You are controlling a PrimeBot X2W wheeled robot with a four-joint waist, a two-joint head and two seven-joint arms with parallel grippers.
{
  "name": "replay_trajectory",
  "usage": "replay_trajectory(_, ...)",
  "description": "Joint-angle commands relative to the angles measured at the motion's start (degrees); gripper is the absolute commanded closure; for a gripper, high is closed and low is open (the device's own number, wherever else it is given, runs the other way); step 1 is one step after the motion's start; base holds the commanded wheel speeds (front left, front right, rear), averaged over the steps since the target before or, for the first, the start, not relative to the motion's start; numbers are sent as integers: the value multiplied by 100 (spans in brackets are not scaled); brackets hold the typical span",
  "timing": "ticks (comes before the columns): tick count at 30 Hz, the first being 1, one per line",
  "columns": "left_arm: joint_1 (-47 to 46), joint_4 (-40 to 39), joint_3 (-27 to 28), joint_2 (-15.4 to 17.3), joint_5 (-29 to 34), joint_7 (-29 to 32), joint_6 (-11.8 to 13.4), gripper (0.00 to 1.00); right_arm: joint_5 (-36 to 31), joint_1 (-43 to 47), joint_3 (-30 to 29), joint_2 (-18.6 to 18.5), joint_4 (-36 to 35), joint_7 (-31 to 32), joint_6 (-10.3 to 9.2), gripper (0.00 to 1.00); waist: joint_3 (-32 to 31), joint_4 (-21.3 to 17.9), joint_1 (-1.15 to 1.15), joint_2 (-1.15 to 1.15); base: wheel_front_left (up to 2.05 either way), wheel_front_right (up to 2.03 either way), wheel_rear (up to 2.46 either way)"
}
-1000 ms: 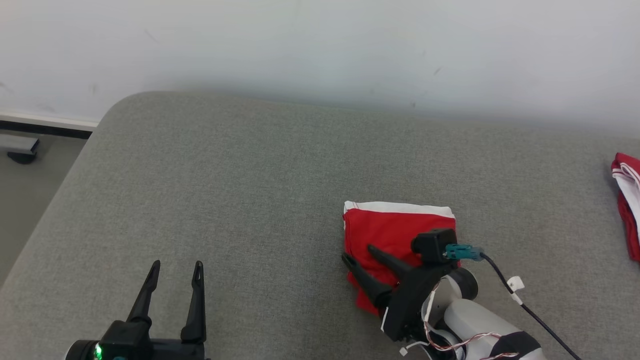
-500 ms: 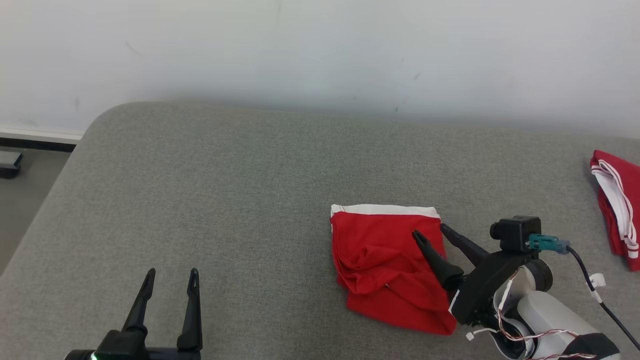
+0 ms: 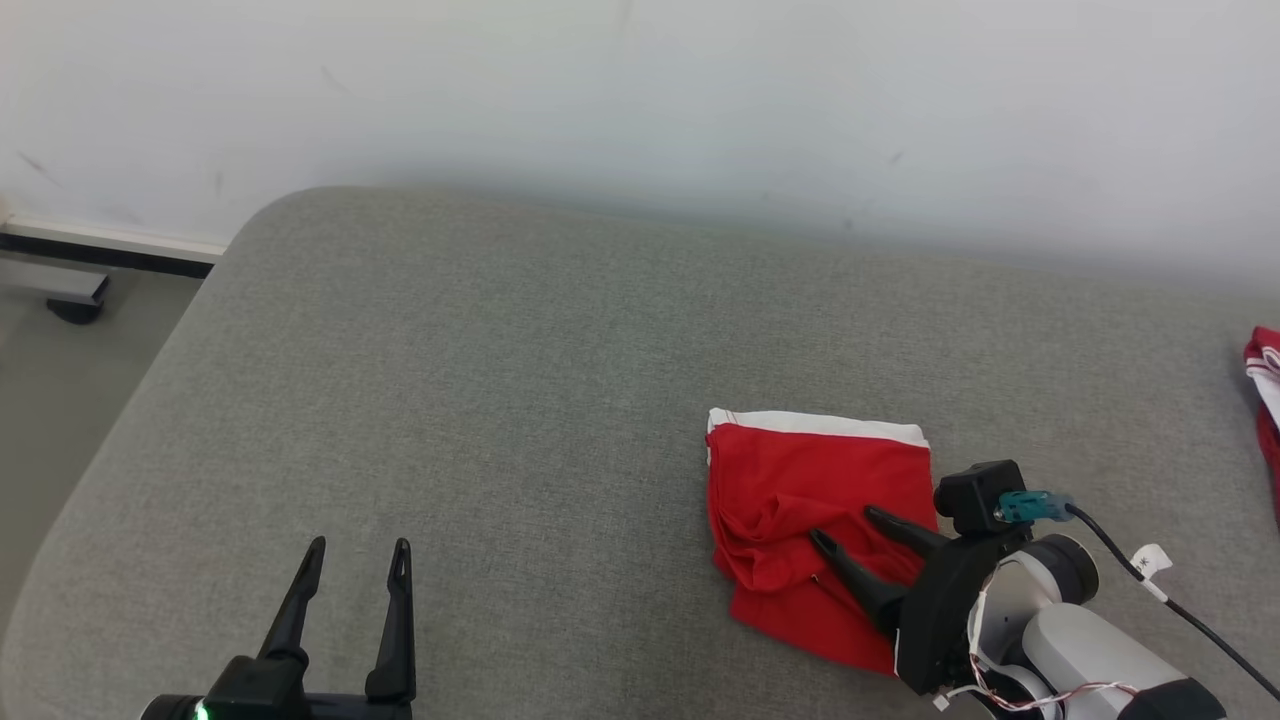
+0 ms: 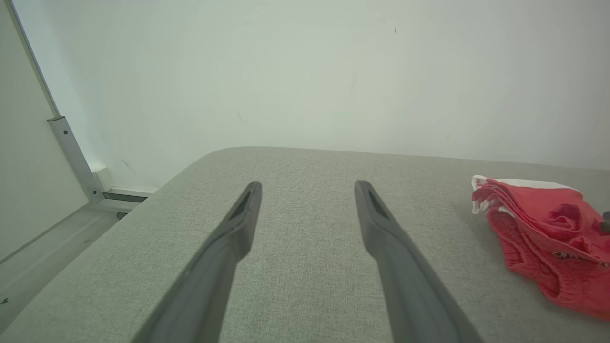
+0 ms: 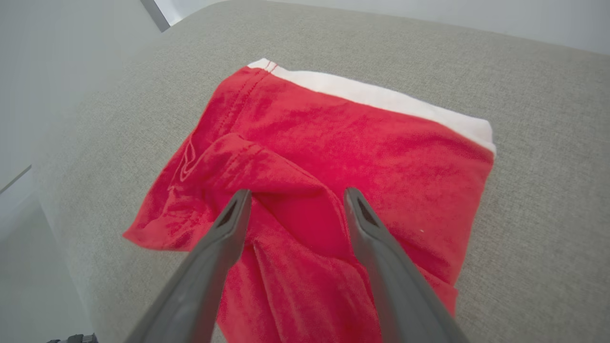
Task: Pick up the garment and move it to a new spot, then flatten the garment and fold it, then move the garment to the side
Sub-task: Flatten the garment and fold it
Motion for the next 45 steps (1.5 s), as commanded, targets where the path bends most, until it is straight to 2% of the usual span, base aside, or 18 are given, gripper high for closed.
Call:
replay_trajectory(1, -10, 3, 1, -5, 19, -17, -7, 0, -83, -73, 27, 1, 35, 13, -17, 0, 16, 55, 1, -1, 0, 0, 0)
replay_trajectory(7, -72, 36, -64, -25, 7, -18, -14, 0, -202, -261, 260, 63, 389, 126, -17, 0, 61, 194, 1, -1, 0, 0, 0)
replay_trajectory(8, -75, 45, -59, -26, 3, -18, -13, 0, -158, -286, 287, 93, 444, 151, -17, 58, 61, 204, 1, -1, 0, 0, 0)
replay_trajectory(9, -80, 51, -48, -28, -2, -18, -14, 0, -126, -314, 310, 102, 491, 138, -17, 87, 59, 212, 1, -1, 0, 0, 0)
replay_trajectory(10, -83, 60, -44, -29, -4, -17, -17, 0, -107, -334, 332, 104, 538, 117, -17, 100, 54, 219, 1, -1, 0, 0, 0)
replay_trajectory(14, -21, 93, 5, -22, 9, -18, -19, 0, 38, -305, 413, 137, 476, -113, -17, 100, -30, 204, 1, -1, 0, 0, 0)
replay_trajectory(23, 183, 48, 88, -27, -26, -18, 7, 0, 560, 415, 759, 52, -580, -179, -17, 100, -163, -69, 1, -1, 0, 0, 0)
replay_trajectory(24, 180, 48, 94, -29, -31, -17, 3, 0, 575, 477, 815, 81, -656, -157, -17, 84, -156, -99, 1, -1, 0, 0, 0)
replay_trajectory(25, 175, 51, 89, -32, -35, -18, -3, 0, 585, 525, 844, 103, -722, -176, -17, 22, -152, -119, 1, -1, 0, 0, 0)
replay_trajectory(26, 169, 56, 95, -30, -32, -17, -8, 0, 601, 572, 853, 113, -752, -189, -17, 0, -150, -143, 1, -1, 0, 0, 0)
replay_trajectory(35, 207, 26, 135, -15, 36, -17, -12, 0, 772, 720, 469, 51, -1037, -569, -17, 0, -200, -256, 1, -1, 0, 0, 0)
replay_trajectory(39, 308, -9, 179, 4, 51, -17, 7, 0, 780, 794, 3, 128, -1050, -1080, -17, 0, -263, -351, 1, -1, 0, 0, 0)
replay_trajectory(43, 396, -57, 236, 54, 47, -17, 22, 0, 670, 945, -734, 290, -852, -1633, -17, 0, -329, -514, 1, -1, 0, 0, 0)
replay_trajectory(45, 426, -85, 238, 45, 62, -18, 34, 0, 595, 974, -895, 312, -827, -1731, -17, 0, -338, -563, 1, -1, 0, 0, 0)
